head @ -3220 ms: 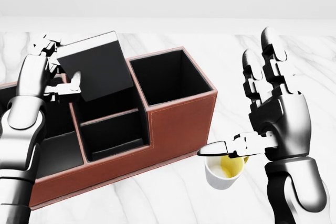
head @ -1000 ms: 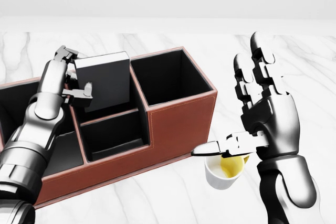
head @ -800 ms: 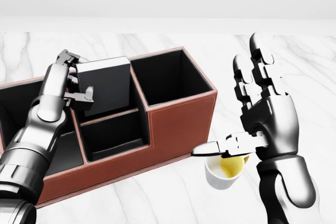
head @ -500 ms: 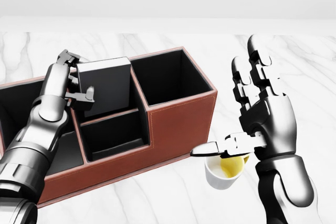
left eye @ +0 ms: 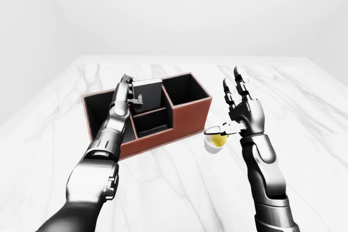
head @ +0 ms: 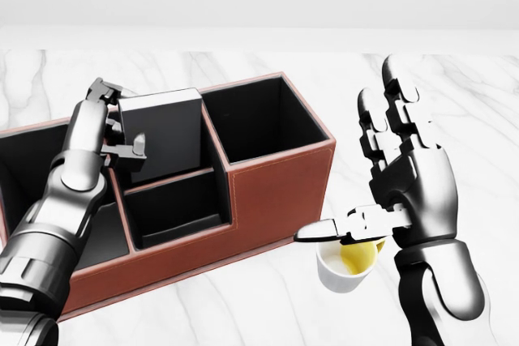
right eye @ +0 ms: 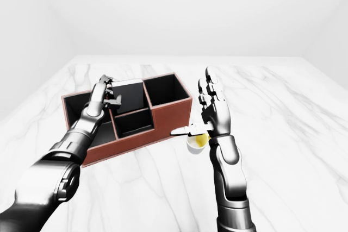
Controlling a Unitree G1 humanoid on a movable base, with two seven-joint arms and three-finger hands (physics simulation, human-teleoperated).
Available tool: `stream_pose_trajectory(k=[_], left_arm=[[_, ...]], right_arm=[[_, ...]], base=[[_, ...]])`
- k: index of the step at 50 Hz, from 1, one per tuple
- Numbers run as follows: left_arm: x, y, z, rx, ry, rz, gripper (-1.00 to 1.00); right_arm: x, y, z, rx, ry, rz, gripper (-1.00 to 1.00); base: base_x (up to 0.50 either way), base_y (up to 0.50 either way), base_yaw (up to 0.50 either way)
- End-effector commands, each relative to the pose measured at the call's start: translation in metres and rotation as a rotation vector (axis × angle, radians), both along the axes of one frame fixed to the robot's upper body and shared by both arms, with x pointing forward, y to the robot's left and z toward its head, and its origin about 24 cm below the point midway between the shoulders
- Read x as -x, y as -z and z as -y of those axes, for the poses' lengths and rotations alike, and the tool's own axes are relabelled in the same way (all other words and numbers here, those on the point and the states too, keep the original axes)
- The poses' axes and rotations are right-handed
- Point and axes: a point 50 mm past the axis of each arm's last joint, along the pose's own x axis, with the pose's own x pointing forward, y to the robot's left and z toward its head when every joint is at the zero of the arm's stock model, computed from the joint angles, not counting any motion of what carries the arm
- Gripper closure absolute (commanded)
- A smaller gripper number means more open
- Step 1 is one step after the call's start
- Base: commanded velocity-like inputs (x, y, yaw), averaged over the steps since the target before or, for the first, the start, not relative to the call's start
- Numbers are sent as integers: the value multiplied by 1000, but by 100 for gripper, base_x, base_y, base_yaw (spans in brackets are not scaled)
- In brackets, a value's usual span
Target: Pick up the book and place it in the front compartment of the caddy.
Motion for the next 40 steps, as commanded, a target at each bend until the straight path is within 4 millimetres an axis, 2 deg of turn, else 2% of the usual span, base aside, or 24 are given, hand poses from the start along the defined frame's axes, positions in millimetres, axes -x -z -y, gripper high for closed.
stream_pose_trajectory(k=[1,17,18,21,22,24,25,36,40], left_arm=[[11,21,-22,14,-108,-51,95],[13,22,-27,10,-119,-46,91],[13,21,-27,11,-118,-44,76],[13,22,-28,9,-118,-47,-4],[13,22,-28,9,-118,-48,-20],[13,22,-29,10,-120,-47,-81],[13,21,-30,10,-120,-46,-100],[13,19,-30,10,-120,-37,-100],[11,16,-29,10,-116,-27,-100]], right_arm=[[0,1,0,0,0,-3,-100],[0,1,-1,-2,-2,-6,-100],[0,1,-1,-3,-2,-4,-100],[0,1,-1,-3,-3,-6,-100],[0,1,-1,-3,-3,-6,-100],[0,1,-1,-3,-2,-4,-100],[0,2,-1,-3,-3,-7,-100],[2,-2,-2,-6,-1,11,-100],[-1,3,-1,-4,-4,-13,-100]], base=[[0,0,0],[0,0,0],[0,0,1],[0,0,0],[0,0,0],[0,0,0],[0,0,0],[0,0,0],[0,0,0]])
